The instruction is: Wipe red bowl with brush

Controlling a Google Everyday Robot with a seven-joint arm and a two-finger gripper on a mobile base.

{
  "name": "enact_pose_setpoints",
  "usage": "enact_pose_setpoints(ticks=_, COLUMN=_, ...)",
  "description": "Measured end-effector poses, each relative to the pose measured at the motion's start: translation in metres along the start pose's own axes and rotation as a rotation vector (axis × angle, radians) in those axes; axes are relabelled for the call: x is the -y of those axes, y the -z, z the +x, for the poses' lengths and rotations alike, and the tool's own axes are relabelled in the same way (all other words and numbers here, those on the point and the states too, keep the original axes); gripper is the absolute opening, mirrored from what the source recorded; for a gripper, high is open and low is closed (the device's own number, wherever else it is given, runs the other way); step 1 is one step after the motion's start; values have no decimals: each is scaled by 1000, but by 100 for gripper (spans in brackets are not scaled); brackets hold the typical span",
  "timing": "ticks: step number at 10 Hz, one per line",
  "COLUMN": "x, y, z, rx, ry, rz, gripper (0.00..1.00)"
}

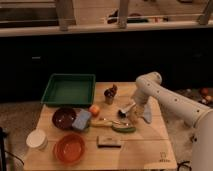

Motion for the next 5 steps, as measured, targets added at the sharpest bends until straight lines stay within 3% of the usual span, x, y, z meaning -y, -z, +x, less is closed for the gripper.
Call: enact_pose_setpoints(ticks=5, x=3, y=-18, z=-9, rx=10, ry=-24, rz=-12, gripper=77)
